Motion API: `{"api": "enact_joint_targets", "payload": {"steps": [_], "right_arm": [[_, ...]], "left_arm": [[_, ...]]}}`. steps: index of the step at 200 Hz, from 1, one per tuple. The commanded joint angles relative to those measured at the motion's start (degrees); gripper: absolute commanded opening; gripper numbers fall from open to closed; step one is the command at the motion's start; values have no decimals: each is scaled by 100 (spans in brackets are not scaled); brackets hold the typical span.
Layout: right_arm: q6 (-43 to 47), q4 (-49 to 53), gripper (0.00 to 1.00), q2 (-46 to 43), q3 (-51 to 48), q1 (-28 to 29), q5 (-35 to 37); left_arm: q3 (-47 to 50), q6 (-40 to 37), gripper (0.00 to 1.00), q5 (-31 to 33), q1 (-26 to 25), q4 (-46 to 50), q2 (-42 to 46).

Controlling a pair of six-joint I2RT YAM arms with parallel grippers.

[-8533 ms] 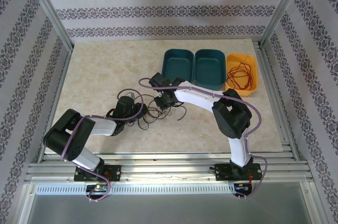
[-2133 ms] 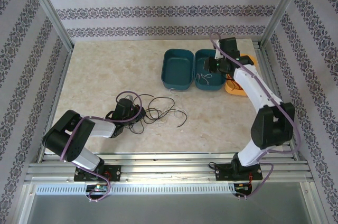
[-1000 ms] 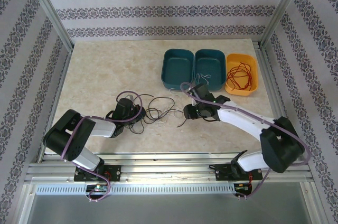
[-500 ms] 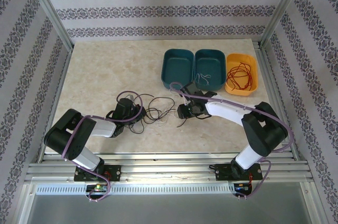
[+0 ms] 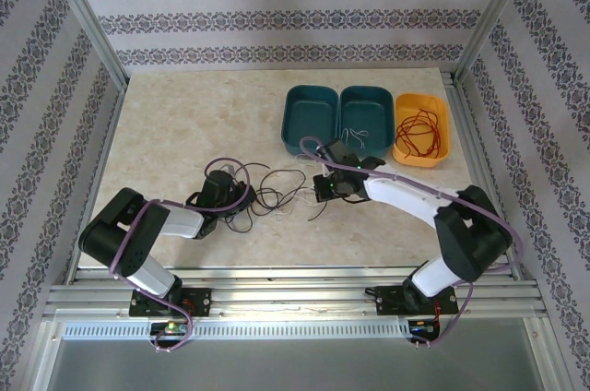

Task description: Untangle the cables

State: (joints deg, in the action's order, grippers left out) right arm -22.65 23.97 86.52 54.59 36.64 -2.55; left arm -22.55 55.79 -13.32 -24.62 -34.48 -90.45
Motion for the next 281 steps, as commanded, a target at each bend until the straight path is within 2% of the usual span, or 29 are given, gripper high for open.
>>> {"api": "enact_joint_targets", "payload": {"steps": [1, 72, 110, 143, 167, 215, 281], "right_arm": [[-99, 115, 3, -558, 157, 72, 144], [-128, 389, 3, -1619, 225, 87, 107], [-241, 637, 3, -1998, 285, 102, 9], [-266, 803, 3, -2213, 444, 114, -127], [-287, 809, 3, -2336, 551, 108, -209], [-279, 916, 3, -2438, 935, 148, -452], [-181, 945, 4, -2569, 1538, 142, -661]], "left_arm": [[-92, 28, 0, -137, 44, -56, -305], [-50, 205, 0, -142, 33, -193, -268], [66, 257, 0, 274, 28, 379, 394], [128, 29, 0, 600, 26, 1284, 1154], [136, -133, 0, 742, 27, 1600, 1507], [189, -174, 0, 657, 26, 1496, 1535], [31, -590, 0, 666, 23, 1869, 1792]]}}
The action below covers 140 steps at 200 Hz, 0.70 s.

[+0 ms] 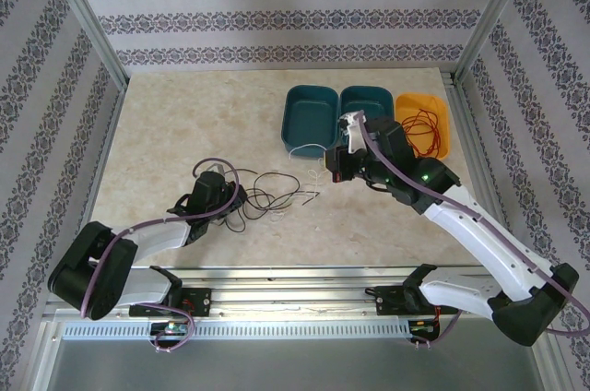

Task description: Untangle the cables

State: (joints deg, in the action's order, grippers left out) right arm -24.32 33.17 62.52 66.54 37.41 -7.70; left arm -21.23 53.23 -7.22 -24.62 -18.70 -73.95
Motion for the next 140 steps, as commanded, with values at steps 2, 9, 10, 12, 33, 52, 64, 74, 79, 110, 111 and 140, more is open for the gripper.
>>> {"api": "enact_joint_targets", "payload": {"steps": [2, 9, 10, 12, 33, 52, 64, 74, 79, 110, 111, 140], "right_arm": [[-8, 46, 4, -165, 368, 72, -140], [10, 94, 4, -142, 515, 71, -118], [17, 102, 4, -139, 538, 72, -113], [26, 115, 4, -129, 584, 67, -116], [141, 140, 4, -102, 892, 72, -194], [195, 142, 4, -101, 1114, 66, -264], [200, 116, 4, -75, 1262, 73, -399], [217, 119, 4, -27, 1400, 68, -531], [223, 120, 4, -10, 1480, 71, -598], [338, 198, 4, 92, 1871, 62, -676], [343, 203, 4, 93, 1880, 63, -669], [518, 269, 4, 179, 2009, -33, -348]], "left_arm": [[-100, -352, 0, 61, 24, 293, 150], [-85, -382, 0, 71, 28, 290, 168], [-84, -387, 0, 71, 28, 293, 169], [-72, -391, 0, 76, 28, 283, 175], [-62, -407, 3, 88, 26, 248, 174], [-164, -464, 3, -2, 21, 331, 115], [-162, -443, 4, 6, 20, 270, 79], [-128, -402, 3, 16, 28, 168, 13], [-119, -394, 4, 11, 22, 118, -11], [-124, -376, 4, -84, 19, -63, -238], [-125, -376, 4, -85, 19, -68, -249], [-130, -409, 6, -122, 18, -125, -323]]}}
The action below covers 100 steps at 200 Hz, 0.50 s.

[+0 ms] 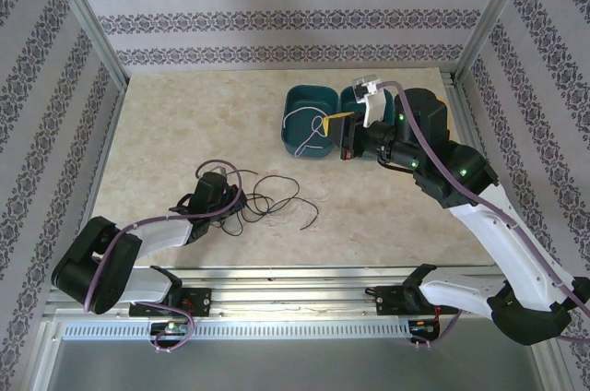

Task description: Untangle the cables

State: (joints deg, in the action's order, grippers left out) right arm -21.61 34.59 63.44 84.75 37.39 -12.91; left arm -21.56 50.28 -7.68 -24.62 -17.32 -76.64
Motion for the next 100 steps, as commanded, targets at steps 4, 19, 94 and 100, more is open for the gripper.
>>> {"api": "enact_joint_targets", "payload": {"steps": [4, 19, 94, 100], "right_arm": [[264, 146, 4, 116, 205, -72, 219], [296, 162, 3, 244, 260, -303, 271], [608, -17, 3, 1333, 471, -1859, 623], [634, -83, 3, 1459, 485, -1970, 598]], "left_arm": [[-94, -115, 6, -76, 17, -283, -49], [-68, -109, 7, -58, 14, -313, -44], [-103, -60, 16, -229, 14, -367, -44], [-106, -70, 17, -236, 16, -356, -39]]}}
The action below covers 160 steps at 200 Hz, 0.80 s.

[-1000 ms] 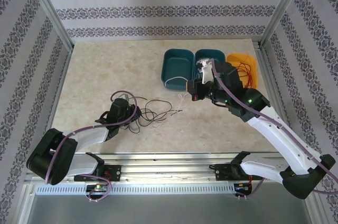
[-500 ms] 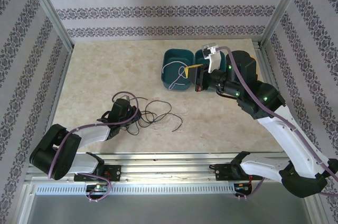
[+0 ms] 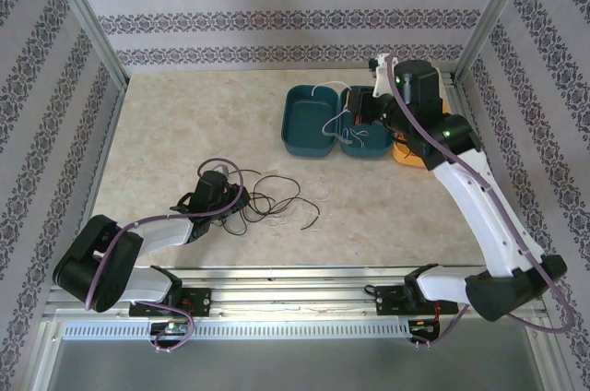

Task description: Untangle the cables

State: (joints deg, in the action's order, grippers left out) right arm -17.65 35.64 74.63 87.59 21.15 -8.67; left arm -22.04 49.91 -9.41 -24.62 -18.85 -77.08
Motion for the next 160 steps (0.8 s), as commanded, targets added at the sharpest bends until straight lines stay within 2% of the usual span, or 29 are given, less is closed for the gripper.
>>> {"api": "enact_joint_targets", "payload": {"steps": [1, 40, 100, 119, 160], "right_arm": [[237, -197, 3, 363, 203, -364, 173], [202, -410, 3, 1250, 425, -864, 100], [513, -325, 3, 2506, 1089, -1084, 399], [589, -251, 5, 2784, 1198, -1087, 561], [492, -201, 3, 3284, 1163, -1224, 629]], "left_arm": [[-61, -33, 17, -62, 17, -200, 7], [-55, -35, 26, -80, 13, -135, 80], [12, -14, 47, -72, -14, -40, 210], [7, -33, 50, -49, -16, 18, 276], [-10, -58, 53, -17, -17, 118, 360]]}}
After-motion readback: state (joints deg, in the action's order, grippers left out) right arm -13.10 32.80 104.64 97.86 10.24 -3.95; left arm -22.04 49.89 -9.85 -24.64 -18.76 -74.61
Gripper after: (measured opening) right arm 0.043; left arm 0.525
